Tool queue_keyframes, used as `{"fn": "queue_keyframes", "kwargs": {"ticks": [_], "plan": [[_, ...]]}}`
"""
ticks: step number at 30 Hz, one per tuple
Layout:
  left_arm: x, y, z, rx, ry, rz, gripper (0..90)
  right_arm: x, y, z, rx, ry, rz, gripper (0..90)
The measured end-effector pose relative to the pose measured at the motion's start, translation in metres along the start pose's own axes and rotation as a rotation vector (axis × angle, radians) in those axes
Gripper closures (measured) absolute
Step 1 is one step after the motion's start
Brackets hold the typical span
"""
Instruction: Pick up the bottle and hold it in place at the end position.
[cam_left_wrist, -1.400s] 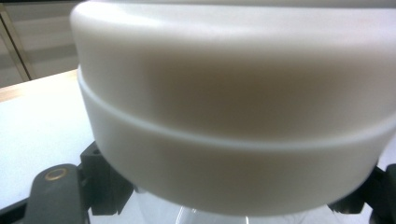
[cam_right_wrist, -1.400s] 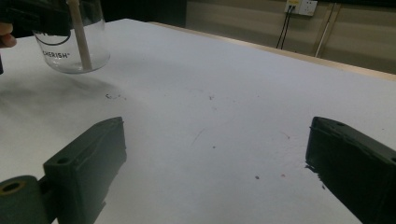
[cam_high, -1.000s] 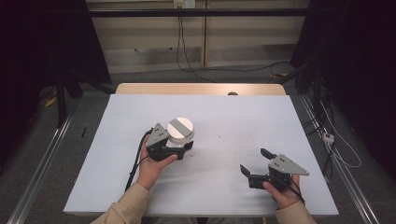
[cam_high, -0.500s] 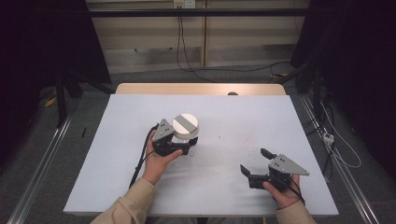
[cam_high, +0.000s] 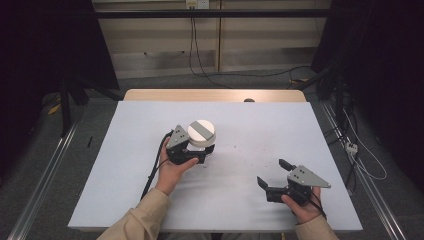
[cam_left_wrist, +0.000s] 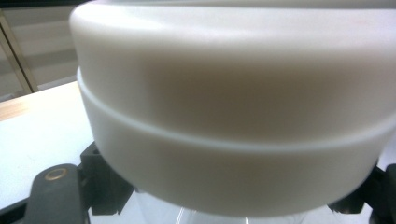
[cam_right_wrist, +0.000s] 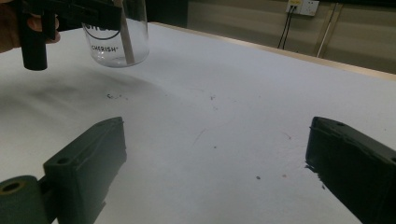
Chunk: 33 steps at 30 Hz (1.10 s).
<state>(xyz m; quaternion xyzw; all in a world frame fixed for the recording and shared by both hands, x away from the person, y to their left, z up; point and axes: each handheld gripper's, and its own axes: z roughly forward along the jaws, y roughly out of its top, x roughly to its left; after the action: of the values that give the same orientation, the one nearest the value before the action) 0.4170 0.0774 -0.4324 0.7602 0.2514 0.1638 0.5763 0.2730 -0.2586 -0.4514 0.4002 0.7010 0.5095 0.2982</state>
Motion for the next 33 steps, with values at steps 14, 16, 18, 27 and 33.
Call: {"fn": "queue_keyframes", "kwargs": {"ticks": [14,16,18,27,33], "plan": [[0.001,0.001,0.011,0.001,-0.002,-0.006,18.5,0.000,0.000,0.000,0.001,0.001,0.000,4.6],[0.002,0.000,0.013,0.002,-0.001,-0.007,18.5,0.000,0.000,0.000,0.001,0.000,0.000,4.6],[0.002,0.000,0.014,0.003,0.001,-0.014,18.6,0.000,0.000,0.000,0.002,0.001,0.000,4.6],[0.005,-0.001,0.018,0.007,0.008,-0.015,18.6,0.000,0.000,0.001,0.002,0.001,-0.002,4.6],[0.004,0.002,0.023,0.006,0.009,-0.014,18.6,0.000,0.000,0.001,0.002,0.002,0.000,4.6]]}}
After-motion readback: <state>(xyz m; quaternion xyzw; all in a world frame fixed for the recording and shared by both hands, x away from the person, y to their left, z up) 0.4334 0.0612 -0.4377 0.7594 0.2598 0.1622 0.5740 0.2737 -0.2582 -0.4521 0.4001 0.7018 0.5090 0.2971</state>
